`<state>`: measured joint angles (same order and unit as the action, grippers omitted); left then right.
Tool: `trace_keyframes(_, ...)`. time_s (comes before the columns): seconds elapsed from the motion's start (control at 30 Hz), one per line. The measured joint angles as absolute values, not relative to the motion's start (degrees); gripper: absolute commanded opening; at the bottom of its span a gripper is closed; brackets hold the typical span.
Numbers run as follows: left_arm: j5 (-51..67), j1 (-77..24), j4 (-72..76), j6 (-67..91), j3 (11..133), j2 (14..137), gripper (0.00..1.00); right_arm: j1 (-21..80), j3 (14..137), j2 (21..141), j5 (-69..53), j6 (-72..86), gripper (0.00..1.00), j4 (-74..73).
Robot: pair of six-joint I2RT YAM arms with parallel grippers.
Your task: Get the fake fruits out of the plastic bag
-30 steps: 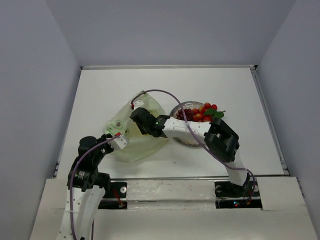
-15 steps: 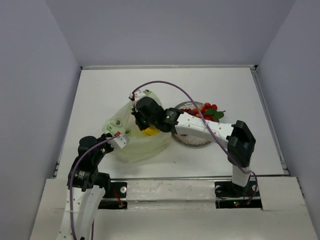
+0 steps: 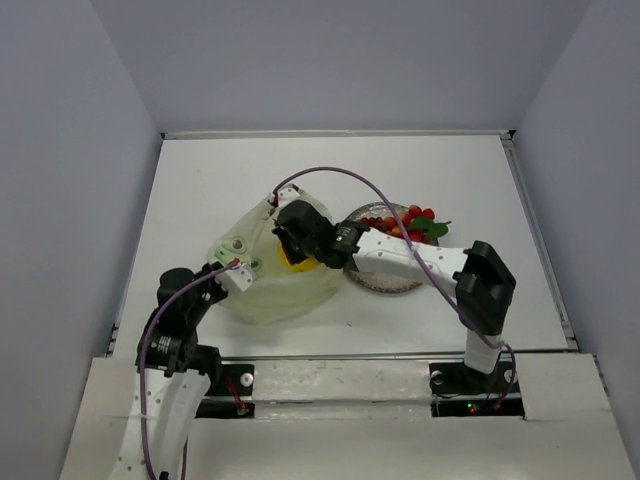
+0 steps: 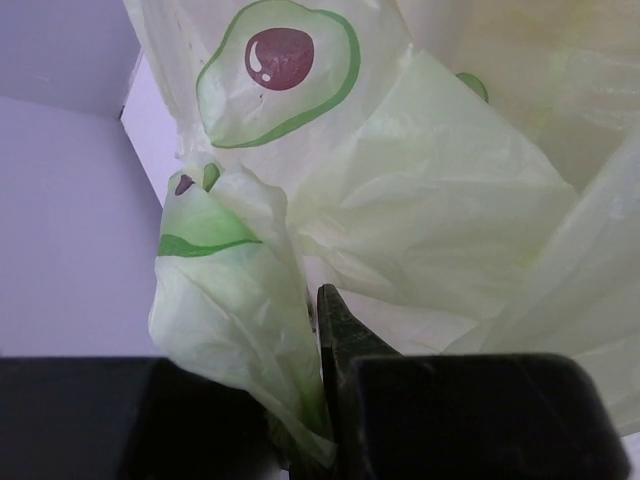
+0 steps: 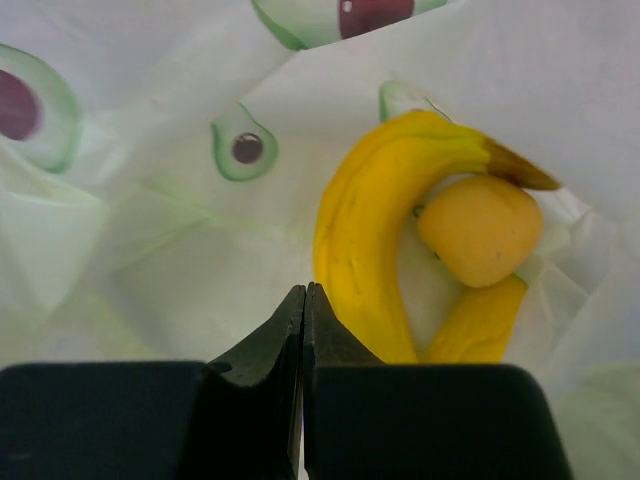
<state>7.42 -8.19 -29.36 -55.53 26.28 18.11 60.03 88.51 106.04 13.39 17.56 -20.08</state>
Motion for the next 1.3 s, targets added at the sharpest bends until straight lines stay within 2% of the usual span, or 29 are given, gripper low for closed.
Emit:
trace_keyframes(0.17,7.42,-8.19,-29.45,-54.5,26.96,18.0,0.27,62.17,81.17,106.52,19.33,17.45,0.01,-21.76)
trace_keyframes(0.43,7.57,-8.23,-30.57,-55.77,27.11,13.41,0.32,74.83,63.05,100.99,25.67,19.99,0.01,-18.79)
trace_keyframes(0.57,8.05,-8.25,-31.75,-58.48,26.24,10.57,0.33,74.41,58.02,99.94,29.23,22.76,0.01,-17.65)
trace_keyframes(0.63,8.32,-8.25,-32.91,-60.27,25.67,9.41,0.35,73.87,58.19,100.86,30.44,22.92,0.06,-17.26)
trace_keyframes(0.73,8.64,-8.25,-34.11,-62.83,25.39,7.92,0.4,73.47,60.14,102.39,31.51,22.59,0.19,-17.34)
trace_keyframes(0.93,9.65,-8.25,-34.39,-66.08,25.08,6.57,0.41,73.54,67.42,102.8,31.51,20.8,0.5,-16.47)
trace_keyframes(1.0,9.72,-8.25,-34.37,-66.48,24.91,6.57,0.41,73.47,69.23,102.74,31.48,20.32,0.57,-16.27)
trace_keyframes(1.17,9.91,-8.25,-34.28,-66.72,24.69,6.57,0.41,71.37,76.2,103.07,28.97,19.86,0.65,-17.28)
trace_keyframes(1.3,10.07,-8.25,-34.02,-66.61,24.67,6.61,0.41,64.97,86.72,109.08,25.06,22.35,0.66,-18.74)
